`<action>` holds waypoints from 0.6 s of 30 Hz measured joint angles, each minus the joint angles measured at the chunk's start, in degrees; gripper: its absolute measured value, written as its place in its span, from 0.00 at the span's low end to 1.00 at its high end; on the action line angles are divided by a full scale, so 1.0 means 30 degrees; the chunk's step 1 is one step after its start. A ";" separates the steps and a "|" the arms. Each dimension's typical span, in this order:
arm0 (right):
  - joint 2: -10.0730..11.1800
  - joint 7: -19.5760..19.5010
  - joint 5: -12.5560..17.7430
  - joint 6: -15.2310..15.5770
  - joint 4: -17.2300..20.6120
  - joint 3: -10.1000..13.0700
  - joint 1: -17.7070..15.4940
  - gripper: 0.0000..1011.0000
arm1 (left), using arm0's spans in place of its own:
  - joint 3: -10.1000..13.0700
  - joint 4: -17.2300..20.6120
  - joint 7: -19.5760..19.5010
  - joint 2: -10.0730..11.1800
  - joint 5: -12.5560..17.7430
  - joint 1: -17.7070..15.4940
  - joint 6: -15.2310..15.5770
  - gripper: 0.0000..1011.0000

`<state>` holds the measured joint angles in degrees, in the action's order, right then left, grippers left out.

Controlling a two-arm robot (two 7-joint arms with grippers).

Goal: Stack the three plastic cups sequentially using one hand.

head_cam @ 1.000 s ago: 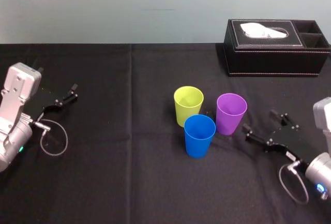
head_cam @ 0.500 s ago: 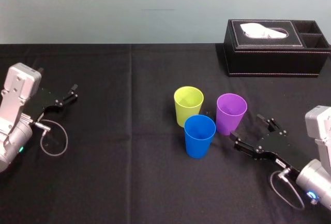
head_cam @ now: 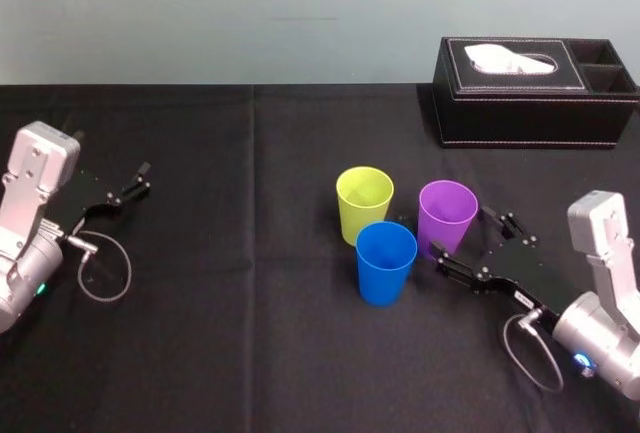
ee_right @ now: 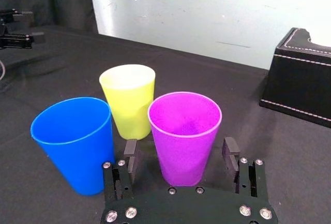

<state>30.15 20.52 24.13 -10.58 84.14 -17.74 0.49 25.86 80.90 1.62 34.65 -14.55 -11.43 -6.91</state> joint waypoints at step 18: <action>-0.1570 0.0110 -0.1277 0.0592 -0.1546 -0.0094 0.1800 0.99 | 0.0000 -0.0001 0.0000 0.0000 0.0000 0.0000 0.0000 1.00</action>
<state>25.44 20.85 20.30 -8.81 79.50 -18.02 5.89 25.86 80.90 1.62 34.65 -14.55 -11.43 -6.91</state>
